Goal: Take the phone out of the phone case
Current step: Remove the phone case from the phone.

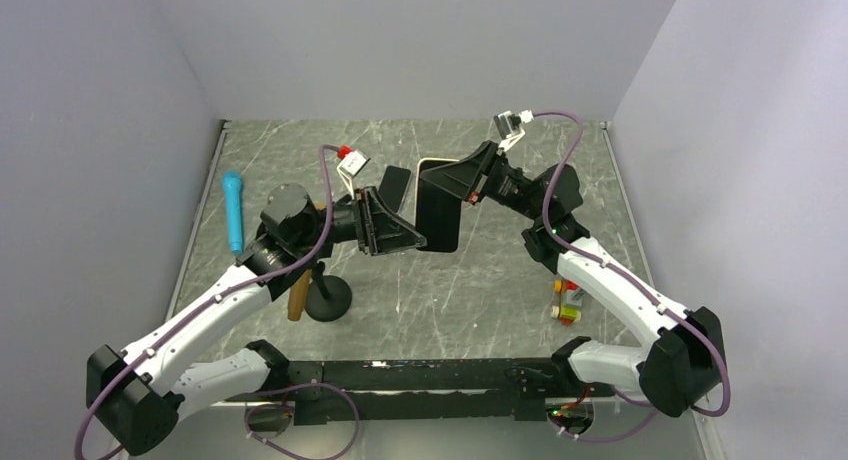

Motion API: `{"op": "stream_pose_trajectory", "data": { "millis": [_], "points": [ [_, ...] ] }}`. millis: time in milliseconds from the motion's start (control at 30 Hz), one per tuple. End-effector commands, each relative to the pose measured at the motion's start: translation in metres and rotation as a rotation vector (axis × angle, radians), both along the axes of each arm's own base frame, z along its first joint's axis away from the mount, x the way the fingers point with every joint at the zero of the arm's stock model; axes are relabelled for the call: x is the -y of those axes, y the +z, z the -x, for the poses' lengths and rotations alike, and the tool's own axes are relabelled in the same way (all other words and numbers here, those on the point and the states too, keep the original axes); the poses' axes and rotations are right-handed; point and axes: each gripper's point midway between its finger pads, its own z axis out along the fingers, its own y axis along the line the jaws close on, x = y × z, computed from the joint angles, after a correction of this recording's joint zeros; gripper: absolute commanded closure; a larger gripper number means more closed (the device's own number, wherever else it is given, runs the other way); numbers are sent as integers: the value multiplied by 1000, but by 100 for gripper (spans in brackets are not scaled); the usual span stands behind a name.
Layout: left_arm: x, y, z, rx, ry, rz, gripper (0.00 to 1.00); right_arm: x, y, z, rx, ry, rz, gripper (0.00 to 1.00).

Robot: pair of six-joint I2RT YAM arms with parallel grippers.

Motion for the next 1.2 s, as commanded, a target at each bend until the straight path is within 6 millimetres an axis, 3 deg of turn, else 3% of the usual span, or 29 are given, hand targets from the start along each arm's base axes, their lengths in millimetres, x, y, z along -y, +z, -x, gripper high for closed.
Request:
{"op": "stream_pose_trajectory", "data": {
  "millis": [0,333,467,667,733,867,1167],
  "points": [
    [6,19,-14,-15,52,38,48,-1,46,27,185,42,-96,100],
    [20,25,-33,-38,55,53,73,-5,49,38,211,60,-103,100],
    [16,29,-37,-17,105,60,99,-7,42,38,205,61,-67,100],
    [0,39,-47,-50,237,10,100,-3,26,37,209,16,-11,50],
    [-5,41,-50,-44,266,-18,100,-2,23,39,215,14,-6,39],
    [-19,56,-49,-39,297,11,100,-2,16,40,210,21,-4,26],
    [-38,88,-48,-19,292,98,100,7,15,61,284,66,-87,14]
  ]
}}
